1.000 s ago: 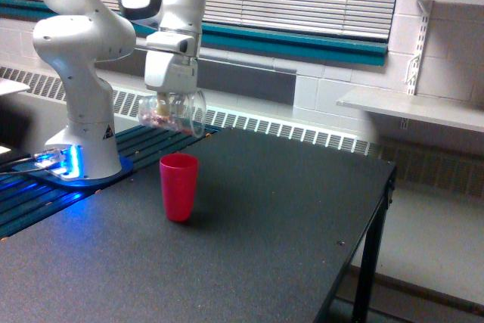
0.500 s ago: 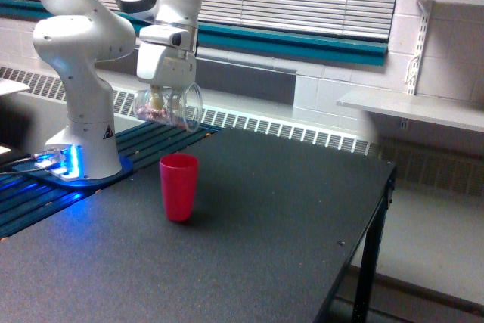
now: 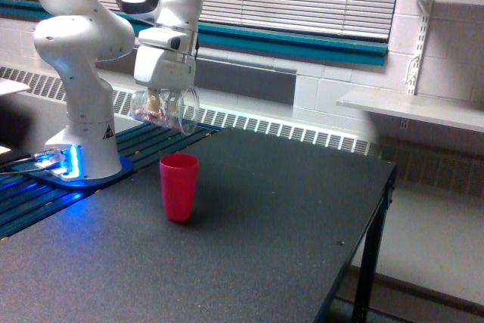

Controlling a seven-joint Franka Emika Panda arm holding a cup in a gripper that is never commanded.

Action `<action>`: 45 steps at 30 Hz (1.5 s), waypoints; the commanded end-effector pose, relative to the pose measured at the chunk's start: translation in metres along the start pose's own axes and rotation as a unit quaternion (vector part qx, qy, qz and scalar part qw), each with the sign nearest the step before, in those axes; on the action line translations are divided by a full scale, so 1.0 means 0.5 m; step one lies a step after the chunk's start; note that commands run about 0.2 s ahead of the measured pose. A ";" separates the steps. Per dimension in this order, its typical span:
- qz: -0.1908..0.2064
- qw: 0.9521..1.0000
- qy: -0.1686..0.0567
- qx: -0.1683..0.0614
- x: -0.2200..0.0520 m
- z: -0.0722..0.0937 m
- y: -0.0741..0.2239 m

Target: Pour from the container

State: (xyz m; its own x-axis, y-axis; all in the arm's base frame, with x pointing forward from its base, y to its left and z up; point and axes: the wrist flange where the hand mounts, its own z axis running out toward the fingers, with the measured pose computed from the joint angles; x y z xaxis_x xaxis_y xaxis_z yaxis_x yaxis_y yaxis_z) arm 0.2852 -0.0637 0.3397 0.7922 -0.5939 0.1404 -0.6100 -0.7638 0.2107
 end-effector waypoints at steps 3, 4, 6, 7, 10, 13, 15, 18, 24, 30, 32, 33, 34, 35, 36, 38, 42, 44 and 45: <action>0.024 1.000 -0.014 -0.009 -0.029 0.031 -0.017; 0.024 1.000 -0.015 -0.010 -0.030 0.032 -0.017; 0.013 0.999 -0.039 -0.024 -0.033 0.049 -0.003; 0.000 0.997 -0.063 -0.038 -0.035 0.066 0.006; -0.003 0.998 -0.054 -0.031 -0.030 0.078 0.000; -0.002 0.998 -0.054 -0.033 -0.030 0.073 0.006; -0.020 0.995 -0.081 -0.047 -0.037 0.083 0.018; -0.024 0.995 -0.083 -0.048 -0.025 0.080 0.021; -0.045 0.993 -0.089 -0.055 0.028 0.038 0.035; -0.083 0.986 -0.127 -0.067 0.076 0.041 0.028; -0.081 0.986 -0.124 -0.074 0.094 0.038 0.021; -0.078 0.986 -0.123 -0.077 0.104 0.035 0.019; -0.073 0.988 -0.114 -0.075 0.114 0.023 0.017; -0.070 0.989 -0.105 -0.073 0.124 0.011 0.016; -0.067 0.990 -0.098 -0.071 0.134 -0.001 0.015; -0.060 0.992 -0.086 -0.070 0.139 -0.009 0.013; -0.057 0.992 -0.086 -0.074 0.109 0.012 0.011; -0.058 0.992 -0.088 -0.076 0.091 0.024 0.010; -0.059 0.991 -0.087 -0.077 0.082 0.029 0.010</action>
State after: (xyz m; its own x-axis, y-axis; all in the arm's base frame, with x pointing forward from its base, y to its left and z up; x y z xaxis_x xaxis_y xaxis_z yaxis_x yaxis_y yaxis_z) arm 0.3279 -0.1046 0.3455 0.8292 -0.5559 -0.0580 -0.5043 -0.7889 0.3512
